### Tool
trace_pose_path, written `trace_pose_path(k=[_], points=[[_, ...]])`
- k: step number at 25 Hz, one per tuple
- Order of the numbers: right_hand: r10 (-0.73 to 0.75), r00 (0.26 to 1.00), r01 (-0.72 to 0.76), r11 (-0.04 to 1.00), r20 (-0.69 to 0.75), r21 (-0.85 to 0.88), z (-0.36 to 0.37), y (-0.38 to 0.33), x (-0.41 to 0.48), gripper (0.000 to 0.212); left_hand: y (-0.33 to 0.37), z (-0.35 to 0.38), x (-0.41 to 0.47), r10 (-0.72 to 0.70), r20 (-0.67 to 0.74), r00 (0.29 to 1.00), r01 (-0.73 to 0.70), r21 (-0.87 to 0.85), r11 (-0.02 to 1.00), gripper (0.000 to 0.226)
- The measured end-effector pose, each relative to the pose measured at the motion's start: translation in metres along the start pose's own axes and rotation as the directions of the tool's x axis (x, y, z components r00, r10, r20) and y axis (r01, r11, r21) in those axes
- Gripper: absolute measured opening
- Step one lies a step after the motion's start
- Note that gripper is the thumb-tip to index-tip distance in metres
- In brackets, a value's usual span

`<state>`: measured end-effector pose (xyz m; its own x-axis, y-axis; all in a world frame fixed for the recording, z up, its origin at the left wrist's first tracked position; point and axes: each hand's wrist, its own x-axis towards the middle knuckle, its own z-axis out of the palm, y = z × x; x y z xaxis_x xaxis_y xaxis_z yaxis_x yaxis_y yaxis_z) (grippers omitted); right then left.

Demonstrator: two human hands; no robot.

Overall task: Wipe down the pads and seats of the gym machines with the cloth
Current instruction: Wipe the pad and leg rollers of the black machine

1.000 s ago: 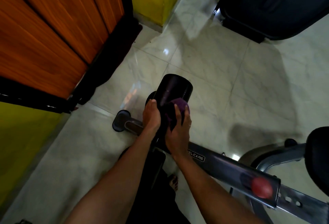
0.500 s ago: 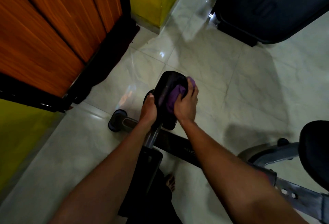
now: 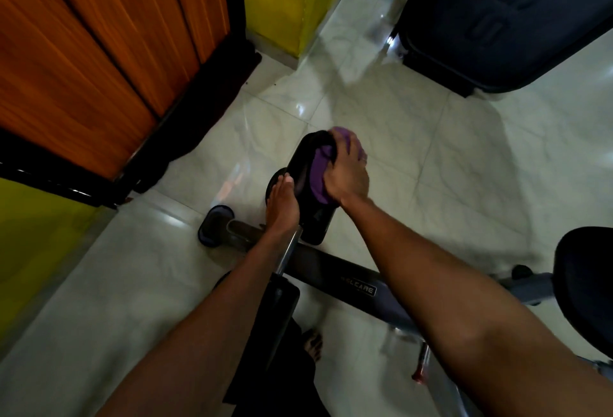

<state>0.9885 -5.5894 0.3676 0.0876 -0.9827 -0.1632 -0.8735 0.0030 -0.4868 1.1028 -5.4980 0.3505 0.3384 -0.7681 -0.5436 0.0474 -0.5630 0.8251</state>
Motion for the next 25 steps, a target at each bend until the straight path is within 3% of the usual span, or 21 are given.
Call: trace_pose_path(k=[3, 5, 9, 11, 13, 15, 17, 20, 22, 25], points=[[0.264, 0.962, -0.222, 0.910, -0.075, 0.349, 0.005, 0.003, -0.014, 0.061, -0.028, 0.000, 0.028, -0.106, -0.032, 0.994, 0.103, -0.095, 0.990, 0.093], [0.256, 0.963, -0.197, 0.882, -0.084, 0.429, 0.014, 0.006, -0.057, 0.062, -0.030, 0.002, 0.029, -0.176, -0.060, 0.983, 0.169, -0.110, 0.980, 0.097], [-0.021, 0.999, 0.025, 0.988, -0.024, 0.150, 0.027, 0.005, -0.128, 0.067, 0.020, 0.011, -0.024, -0.062, -0.087, 0.994, 0.065, 0.030, 0.997, 0.063], [-0.233, 0.972, 0.232, 0.971, -0.013, -0.050, 0.024, 0.007, -0.096, 0.067, 0.024, 0.021, -0.040, -0.028, -0.076, 0.997, 0.038, 0.135, 0.990, 0.053], [-0.299, 0.954, 0.294, 0.943, -0.003, -0.157, 0.017, 0.005, -0.050, 0.064, 0.018, 0.021, -0.041, 0.024, -0.058, 0.998, -0.017, 0.127, 0.992, 0.052], [-0.198, 0.980, 0.193, 0.975, -0.031, -0.111, 0.009, 0.004, -0.016, 0.062, 0.012, 0.018, -0.032, 0.030, -0.057, 0.998, -0.025, 0.079, 0.997, 0.051], [0.009, 0.994, 0.004, 0.993, -0.107, 0.120, 0.006, 0.004, -0.008, 0.057, 0.008, 0.011, -0.020, 0.035, -0.058, 0.998, -0.029, 0.115, 0.993, 0.050], [0.262, 0.956, -0.170, 0.859, -0.129, 0.482, 0.015, 0.006, -0.044, 0.060, -0.003, -0.004, 0.005, -0.061, -0.105, 0.993, 0.070, 0.081, 0.994, 0.051], [0.255, 0.963, -0.180, 0.852, -0.090, 0.492, 0.028, 0.010, -0.089, 0.061, -0.007, -0.008, 0.011, -0.120, -0.108, 0.987, 0.128, 0.067, 0.990, 0.053], [0.056, 0.998, -0.043, 0.964, -0.042, 0.263, 0.032, 0.011, -0.136, 0.062, 0.001, 0.002, -0.007, -0.069, -0.146, 0.987, 0.083, 0.092, 0.992, 0.052]])
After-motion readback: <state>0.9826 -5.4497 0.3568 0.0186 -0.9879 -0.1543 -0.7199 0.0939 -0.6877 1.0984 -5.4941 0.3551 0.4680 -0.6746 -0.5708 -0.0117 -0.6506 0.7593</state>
